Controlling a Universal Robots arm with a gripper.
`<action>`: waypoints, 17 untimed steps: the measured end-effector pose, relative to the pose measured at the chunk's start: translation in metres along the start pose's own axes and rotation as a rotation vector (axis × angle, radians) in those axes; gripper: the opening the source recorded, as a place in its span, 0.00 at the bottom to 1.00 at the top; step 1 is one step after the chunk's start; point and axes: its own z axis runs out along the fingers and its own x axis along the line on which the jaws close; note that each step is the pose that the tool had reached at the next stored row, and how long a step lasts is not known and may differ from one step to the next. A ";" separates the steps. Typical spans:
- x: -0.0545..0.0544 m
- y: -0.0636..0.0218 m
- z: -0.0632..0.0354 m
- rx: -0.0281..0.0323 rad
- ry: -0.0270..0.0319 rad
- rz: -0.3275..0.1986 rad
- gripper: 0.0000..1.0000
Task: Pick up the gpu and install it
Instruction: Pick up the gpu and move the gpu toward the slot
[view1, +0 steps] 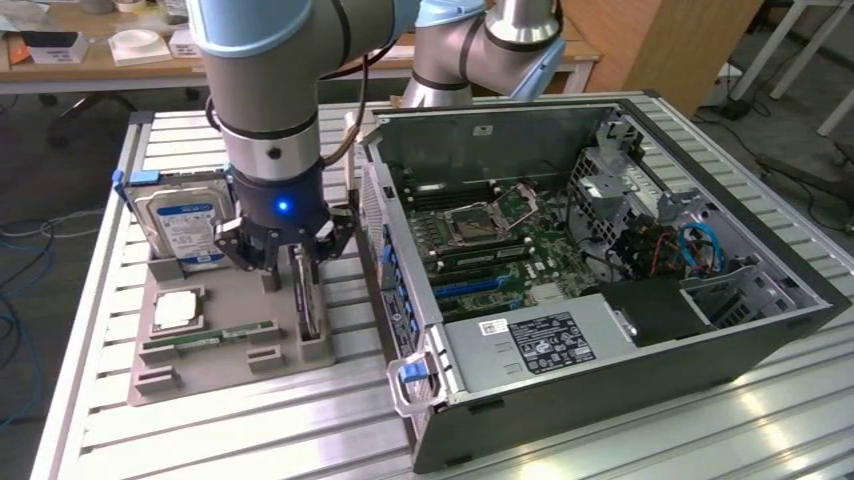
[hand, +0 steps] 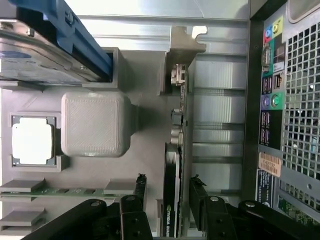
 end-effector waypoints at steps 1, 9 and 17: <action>0.000 0.0012 0.0018 0.0000 0.0000 0.000 0.47; -0.001 0.0053 0.0163 0.0002 0.0000 0.000 0.47; -0.001 0.0052 0.0165 0.0004 0.0001 0.000 0.47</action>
